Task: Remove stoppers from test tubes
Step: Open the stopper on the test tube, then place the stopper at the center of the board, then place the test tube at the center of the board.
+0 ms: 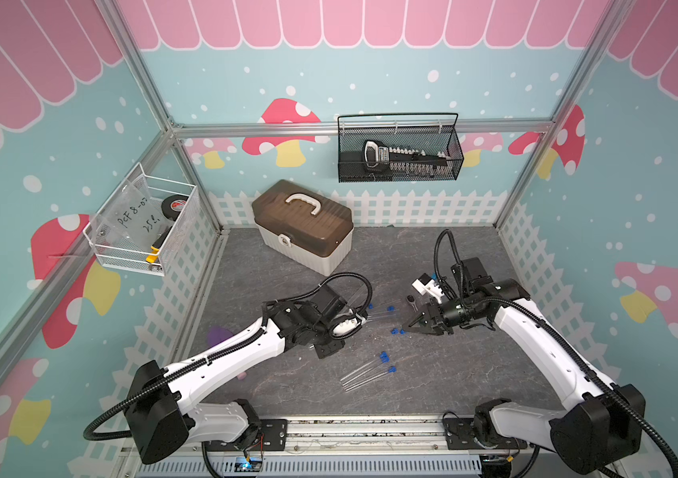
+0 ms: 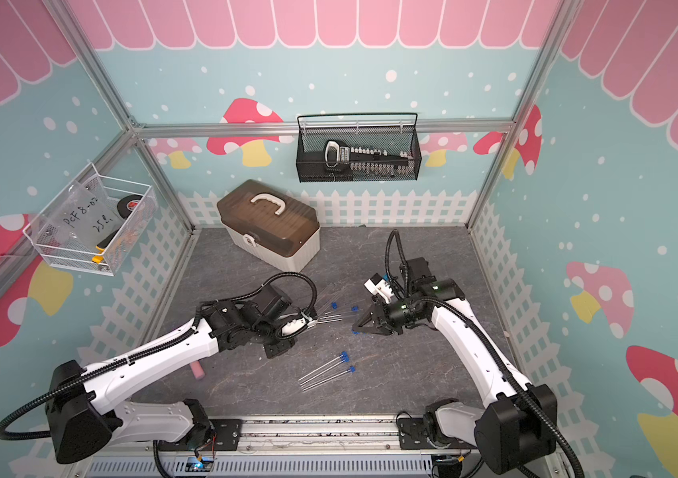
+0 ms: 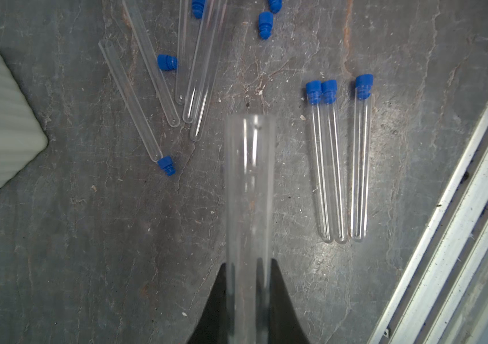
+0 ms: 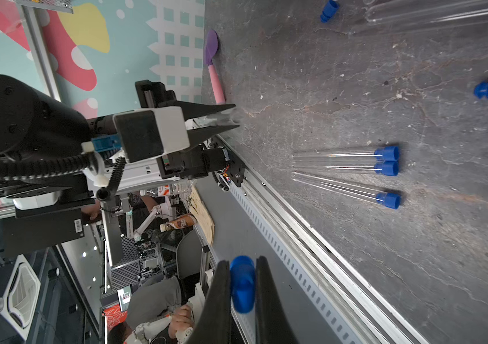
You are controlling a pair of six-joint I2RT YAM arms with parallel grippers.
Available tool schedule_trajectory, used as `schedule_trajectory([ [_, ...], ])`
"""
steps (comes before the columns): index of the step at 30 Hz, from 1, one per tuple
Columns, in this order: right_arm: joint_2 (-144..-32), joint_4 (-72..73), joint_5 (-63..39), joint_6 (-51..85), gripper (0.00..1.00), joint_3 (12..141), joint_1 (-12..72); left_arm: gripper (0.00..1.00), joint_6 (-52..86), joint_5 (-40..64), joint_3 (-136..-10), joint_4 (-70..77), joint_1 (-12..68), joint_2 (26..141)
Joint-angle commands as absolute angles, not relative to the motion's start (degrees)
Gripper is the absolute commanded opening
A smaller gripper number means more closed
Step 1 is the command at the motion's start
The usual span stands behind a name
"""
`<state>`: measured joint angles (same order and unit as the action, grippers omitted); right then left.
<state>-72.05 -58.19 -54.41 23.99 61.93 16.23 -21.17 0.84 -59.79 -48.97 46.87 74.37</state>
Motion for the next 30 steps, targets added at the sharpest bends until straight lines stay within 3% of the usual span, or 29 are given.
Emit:
schedule_trajectory([
  [1, -76.5, -61.0, -44.2, 22.2, 0.00, 60.3, 16.4, 0.00, -19.4, -0.4, -59.0, -46.4, 46.9, 75.5],
  [9, -78.5, -37.6, -41.9, 41.0, 0.00, 47.1, 17.7, 0.00, -14.1, 3.2, -64.0, -38.2, 48.4, 93.1],
  [19, -88.0, -27.5, -36.8, 45.8, 0.00, 43.9, 18.8, 0.00, -14.6, 3.7, -71.9, -35.2, 50.1, 108.2],
  [25, -92.2, -20.9, -35.9, 49.7, 0.00, 43.0, 18.8, 0.14, -13.9, 3.5, -73.0, -35.1, 49.8, 110.5],
  [27, -92.4, -20.5, -35.0, 50.2, 0.00, 43.0, 18.8, 0.25, -13.4, 4.1, -73.1, -34.8, 49.6, 110.2],
  [30, -92.7, -20.5, -34.7, 50.1, 0.09, 43.2, 18.8, 0.33, -13.6, 3.5, -73.0, -34.7, 49.6, 109.5],
])
